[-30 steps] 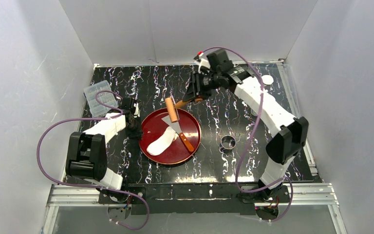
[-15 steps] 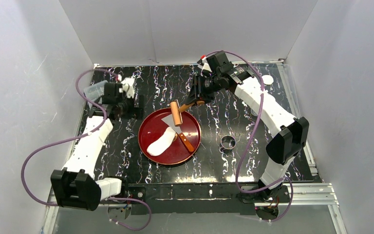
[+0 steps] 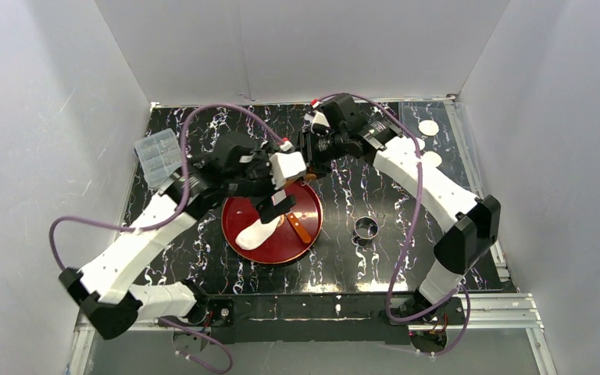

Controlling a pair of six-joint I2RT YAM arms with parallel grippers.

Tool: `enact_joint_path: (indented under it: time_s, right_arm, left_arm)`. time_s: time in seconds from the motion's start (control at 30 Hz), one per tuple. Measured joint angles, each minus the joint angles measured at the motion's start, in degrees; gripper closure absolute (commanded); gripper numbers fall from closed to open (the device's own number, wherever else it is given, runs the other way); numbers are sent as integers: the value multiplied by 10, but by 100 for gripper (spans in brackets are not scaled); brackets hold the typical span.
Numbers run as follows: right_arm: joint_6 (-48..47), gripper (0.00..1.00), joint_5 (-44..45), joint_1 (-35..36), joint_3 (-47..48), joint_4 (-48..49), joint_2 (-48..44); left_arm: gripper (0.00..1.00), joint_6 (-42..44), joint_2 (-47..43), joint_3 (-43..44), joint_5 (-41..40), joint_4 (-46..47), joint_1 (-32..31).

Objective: Roll out the dumpling wrappers from the dough

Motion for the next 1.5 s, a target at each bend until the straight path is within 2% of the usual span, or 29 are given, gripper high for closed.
enact_joint_path:
  time_s: [0.1, 0.17, 0.27, 0.33, 0.37, 0.47, 0.57, 0.63, 0.67, 0.7, 0.73, 0.8, 1.0, 1.17, 1.23, 1.37, 1.43, 1.5]
  right_arm:
    - [11, 99, -11, 9, -25, 18, -30]
    - [21, 99, -18, 13, -45, 33, -50]
    - [35, 99, -30, 17, -78, 60, -76]
    - [41, 99, -36, 20, -95, 74, -86]
    - [44, 99, -39, 21, -100, 79, -88]
    - [52, 99, -44, 23, -111, 105, -90]
    - [52, 97, -46, 20, -113, 112, -90]
    - [52, 77, -49, 20, -113, 114, -90]
    - [52, 65, -50, 20, -113, 114, -89]
    - [52, 46, -52, 20, -113, 114, -88]
    - [52, 37, -54, 19, -112, 114, -86]
    - [55, 30, -64, 15, -111, 119, -81]
    - [54, 22, -67, -4, -94, 123, -67]
    - [41, 19, -22, -19, -64, 101, -43]
    - [33, 18, -6, -33, -56, 84, -45]
    - [16, 18, 32, -66, -64, 66, -75]
    - [10, 18, 52, -80, -85, 59, -103]
    - [1, 17, 79, -91, -107, 45, -130]
  left_arm:
    - [5, 8, 48, 2, -23, -4, -4]
    - [21, 14, 65, 2, -35, -7, -4]
    - [37, 21, 72, 4, -45, -11, -4]
    - [54, 21, 74, 11, -48, -12, -4]
    - [68, 21, 76, 16, -49, -12, -4]
    - [100, 24, 81, 25, -47, -20, -4]
    - [100, 17, 85, 29, -48, -22, -7]
    - [100, 13, 85, 30, -50, -24, -7]
    - [100, 11, 85, 30, -51, -26, -7]
    - [100, 9, 85, 30, -52, -26, -7]
    - [100, 5, 85, 30, -55, -28, -7]
    - [100, -7, 85, 28, -68, -32, -7]
    - [100, -26, 59, -27, -99, 4, -5]
    - [100, -40, 42, -61, -136, 14, 7]
    - [100, -56, 59, -61, -153, 5, 38]
    - [100, -127, 148, -57, -188, -6, 157]
    - [100, -180, 200, -57, -237, -6, 206]
    - [100, -225, 230, -57, -273, -8, 223]
